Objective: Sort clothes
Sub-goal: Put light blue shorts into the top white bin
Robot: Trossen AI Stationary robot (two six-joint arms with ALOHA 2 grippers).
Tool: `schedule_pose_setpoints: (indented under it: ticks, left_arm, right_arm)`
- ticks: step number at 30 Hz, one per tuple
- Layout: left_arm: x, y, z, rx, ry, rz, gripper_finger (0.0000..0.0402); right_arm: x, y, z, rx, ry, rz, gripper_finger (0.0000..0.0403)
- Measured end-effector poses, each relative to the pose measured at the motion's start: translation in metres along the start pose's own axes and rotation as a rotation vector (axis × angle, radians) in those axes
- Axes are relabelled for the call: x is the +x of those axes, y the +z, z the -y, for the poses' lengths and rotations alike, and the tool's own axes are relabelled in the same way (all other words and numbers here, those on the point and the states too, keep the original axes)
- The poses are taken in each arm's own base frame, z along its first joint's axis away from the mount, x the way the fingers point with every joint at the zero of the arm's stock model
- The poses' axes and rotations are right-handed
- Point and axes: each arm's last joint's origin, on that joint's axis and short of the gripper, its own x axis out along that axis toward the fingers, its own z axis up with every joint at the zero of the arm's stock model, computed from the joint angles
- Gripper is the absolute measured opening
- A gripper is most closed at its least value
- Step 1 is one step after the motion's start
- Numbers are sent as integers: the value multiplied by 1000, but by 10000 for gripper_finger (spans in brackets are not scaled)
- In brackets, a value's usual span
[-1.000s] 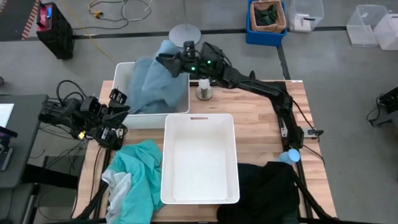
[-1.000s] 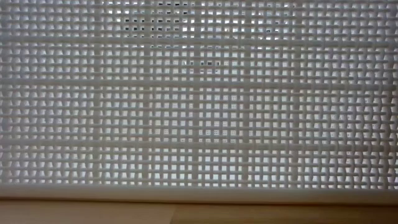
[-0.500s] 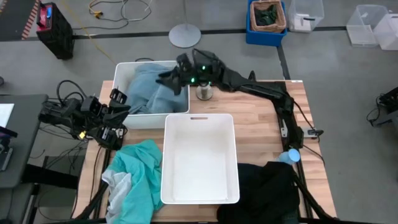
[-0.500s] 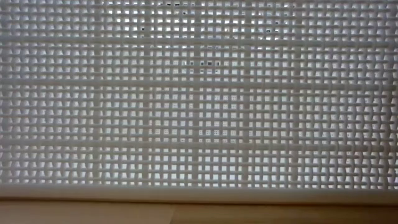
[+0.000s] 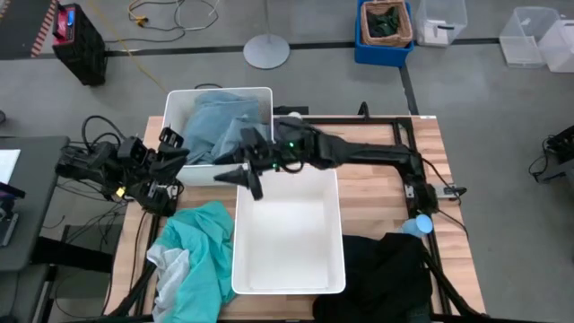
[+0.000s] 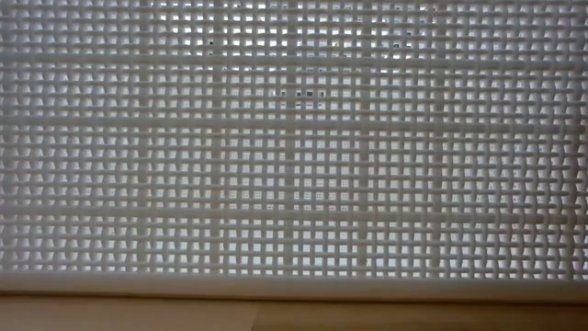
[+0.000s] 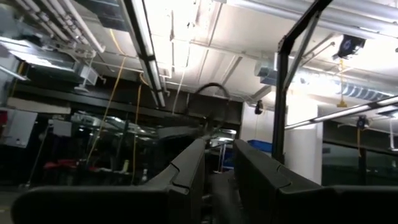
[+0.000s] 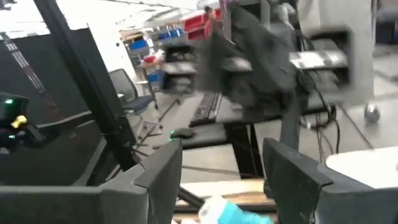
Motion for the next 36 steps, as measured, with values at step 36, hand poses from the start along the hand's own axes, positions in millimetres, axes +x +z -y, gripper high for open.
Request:
schedule_pose_setpoints:
  ticks: [36]
  left_arm:
    - [19,-79,50,-112,189,-1726,234]
  right_arm:
    - [-110,88,-97,-319,-239,-2,234]
